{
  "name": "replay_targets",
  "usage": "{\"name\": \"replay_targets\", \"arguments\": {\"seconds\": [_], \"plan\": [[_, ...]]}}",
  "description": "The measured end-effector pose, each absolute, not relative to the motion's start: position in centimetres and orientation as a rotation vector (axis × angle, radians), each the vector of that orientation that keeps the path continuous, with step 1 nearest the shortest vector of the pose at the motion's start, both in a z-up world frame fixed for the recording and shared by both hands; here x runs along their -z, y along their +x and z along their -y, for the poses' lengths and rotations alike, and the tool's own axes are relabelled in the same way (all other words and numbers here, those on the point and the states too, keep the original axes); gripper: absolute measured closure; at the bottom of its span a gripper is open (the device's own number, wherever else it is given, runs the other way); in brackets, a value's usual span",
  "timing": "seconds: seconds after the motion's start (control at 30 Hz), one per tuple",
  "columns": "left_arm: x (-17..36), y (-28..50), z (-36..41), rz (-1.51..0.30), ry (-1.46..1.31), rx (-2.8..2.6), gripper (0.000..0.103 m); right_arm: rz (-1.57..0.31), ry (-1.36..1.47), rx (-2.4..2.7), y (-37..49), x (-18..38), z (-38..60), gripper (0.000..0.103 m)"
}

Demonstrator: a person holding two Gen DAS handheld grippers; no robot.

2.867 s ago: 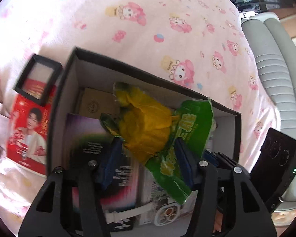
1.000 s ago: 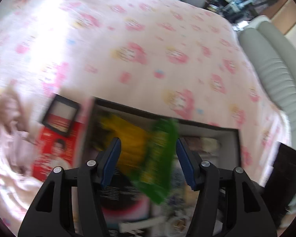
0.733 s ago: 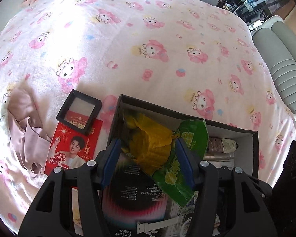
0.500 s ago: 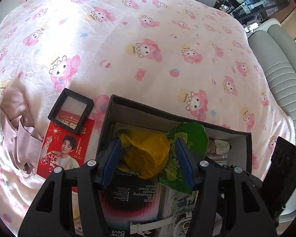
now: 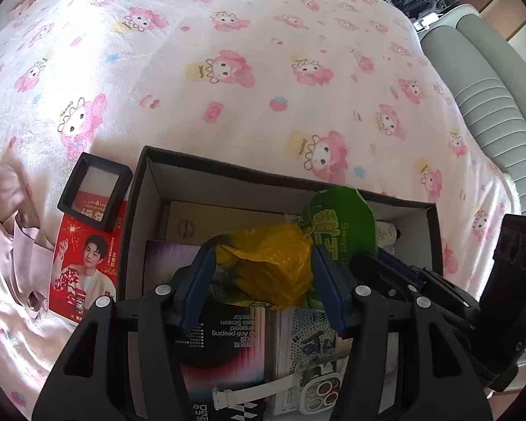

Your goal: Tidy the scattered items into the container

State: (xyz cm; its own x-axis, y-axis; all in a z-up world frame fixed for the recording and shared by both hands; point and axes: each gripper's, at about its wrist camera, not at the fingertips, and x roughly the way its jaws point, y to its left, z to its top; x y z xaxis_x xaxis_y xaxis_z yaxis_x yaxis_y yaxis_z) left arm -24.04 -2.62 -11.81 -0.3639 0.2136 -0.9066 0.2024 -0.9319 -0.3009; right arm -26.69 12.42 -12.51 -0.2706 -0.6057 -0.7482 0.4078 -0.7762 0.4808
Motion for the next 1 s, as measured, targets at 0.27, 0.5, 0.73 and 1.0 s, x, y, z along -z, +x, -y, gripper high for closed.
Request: {"name": "replay_targets", "arguments": {"seconds": [0.27, 0.5, 0.73, 1.0], "plan": [[12.6, -23.8, 3.8, 0.649, -1.822, -2.499, 0.046, 0.2, 1.38, 1.923, -26.0, 14.2, -9.4, 0.094], [12.2, -23.7, 3.9, 0.662, -1.801, -2.502, 0.046, 0.213, 1.425, 1.846, -25.7, 15.2, -8.3, 0.093], [11.9, -23.8, 4.4, 0.726, -1.751, -2.471, 0.046, 0.343, 1.3, 1.943, -26.2, 12.2, -12.0, 0.093], [11.7, -23.8, 4.1, 0.789, -1.708, -2.412, 0.055, 0.307, 1.246, 2.018, -26.4, 10.8, -12.3, 0.094]]}}
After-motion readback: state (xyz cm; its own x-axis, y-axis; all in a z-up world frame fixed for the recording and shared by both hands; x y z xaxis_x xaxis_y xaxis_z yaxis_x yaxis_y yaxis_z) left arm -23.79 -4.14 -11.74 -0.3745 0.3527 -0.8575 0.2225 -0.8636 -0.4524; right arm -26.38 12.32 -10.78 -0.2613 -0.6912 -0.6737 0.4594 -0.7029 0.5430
